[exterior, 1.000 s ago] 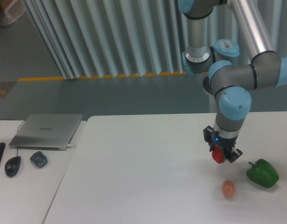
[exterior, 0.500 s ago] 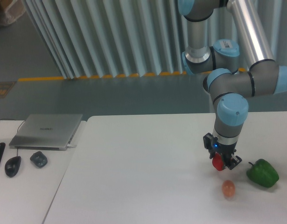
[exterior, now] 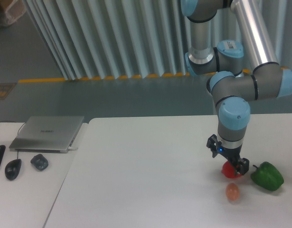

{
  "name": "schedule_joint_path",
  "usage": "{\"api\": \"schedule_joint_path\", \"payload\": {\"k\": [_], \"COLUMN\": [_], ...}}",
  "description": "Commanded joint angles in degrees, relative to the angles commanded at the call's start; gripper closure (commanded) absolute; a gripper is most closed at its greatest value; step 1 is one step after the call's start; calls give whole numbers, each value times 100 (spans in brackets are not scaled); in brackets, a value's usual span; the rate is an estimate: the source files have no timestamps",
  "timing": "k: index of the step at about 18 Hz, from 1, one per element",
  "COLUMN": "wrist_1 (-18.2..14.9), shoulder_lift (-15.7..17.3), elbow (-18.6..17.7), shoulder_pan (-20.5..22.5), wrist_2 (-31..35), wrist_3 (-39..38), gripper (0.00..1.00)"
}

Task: Place the red pepper on the table
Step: 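Lower the red pepper onto the table between the orange egg and green pepper, then open the gripper to release the red pepper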

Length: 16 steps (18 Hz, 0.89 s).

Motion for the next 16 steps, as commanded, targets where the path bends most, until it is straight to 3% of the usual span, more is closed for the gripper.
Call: {"api": "schedule_joint_path", "payload": {"k": [3,6,9,14,16], "wrist_1": [228,369,361,273,46], "shoulder_lift": [61,114,167,448,606], "elbow": [70,150,150,167,193], "shoulder_pan": [-88,-105,-105,-97,-88], "wrist_2": [466,502,520,528,502], "wrist_3": [52,237,272,992,1247], "gripper": [0,0,0,0,0]}}
